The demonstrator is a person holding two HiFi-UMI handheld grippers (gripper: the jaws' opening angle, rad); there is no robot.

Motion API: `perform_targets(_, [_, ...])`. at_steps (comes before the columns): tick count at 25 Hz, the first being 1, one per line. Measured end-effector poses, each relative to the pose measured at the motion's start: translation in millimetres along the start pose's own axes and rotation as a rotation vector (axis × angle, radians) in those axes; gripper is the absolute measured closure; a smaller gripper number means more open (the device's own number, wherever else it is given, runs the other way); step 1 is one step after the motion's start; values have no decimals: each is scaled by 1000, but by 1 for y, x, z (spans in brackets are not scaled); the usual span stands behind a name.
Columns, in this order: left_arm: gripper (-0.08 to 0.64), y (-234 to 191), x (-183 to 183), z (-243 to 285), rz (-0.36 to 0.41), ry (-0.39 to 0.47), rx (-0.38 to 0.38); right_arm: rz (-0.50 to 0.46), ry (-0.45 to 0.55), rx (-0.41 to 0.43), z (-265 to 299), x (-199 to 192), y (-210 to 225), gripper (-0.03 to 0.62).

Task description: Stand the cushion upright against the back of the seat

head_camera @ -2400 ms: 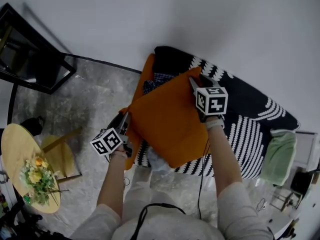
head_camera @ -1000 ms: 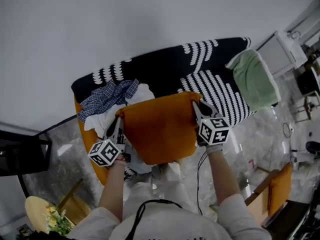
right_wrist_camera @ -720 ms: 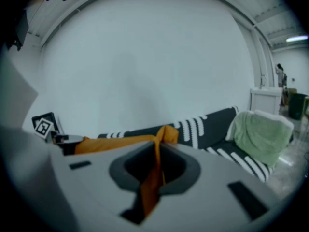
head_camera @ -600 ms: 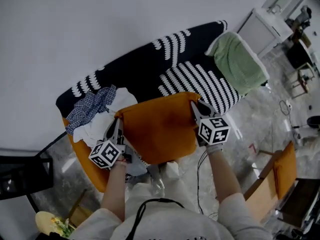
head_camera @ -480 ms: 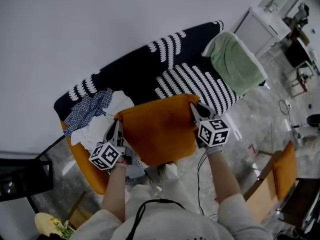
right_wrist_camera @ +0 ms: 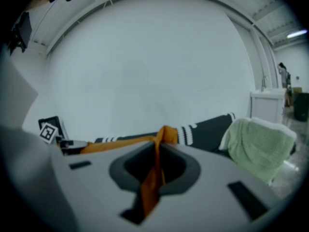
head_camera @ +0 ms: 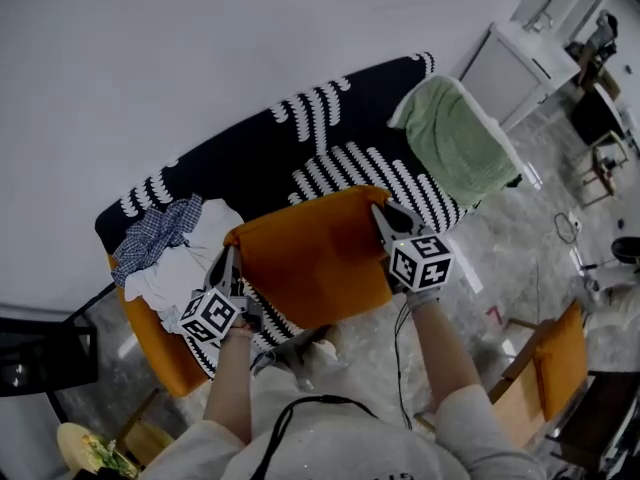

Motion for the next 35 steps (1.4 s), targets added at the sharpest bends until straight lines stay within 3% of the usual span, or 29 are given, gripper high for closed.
perform_targets(8, [512, 41, -19, 31, -11, -9, -53, -7, 67, -29, -22, 26, 42, 549])
perform_targets(20, [512, 70, -32, 66, -19, -16, -69, -5, 117, -30, -30, 48, 80, 549])
perform_targets(28, [512, 83, -36, 119, -60, 20, -61, -28, 158, 5, -4, 86, 118, 549])
perform_targets(35, [512, 104, -44, 176, -44, -28, -53, -76, 174, 23, 32, 127, 160, 549])
Point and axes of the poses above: the fingertips, and each gripper's own axes: z forward along the fingers, y to its right, x out of its top, the point moved 3 cm from there along -z, backward along the fingers, and after that the axes turned 2 degrees about x, right-handed, at the moved point
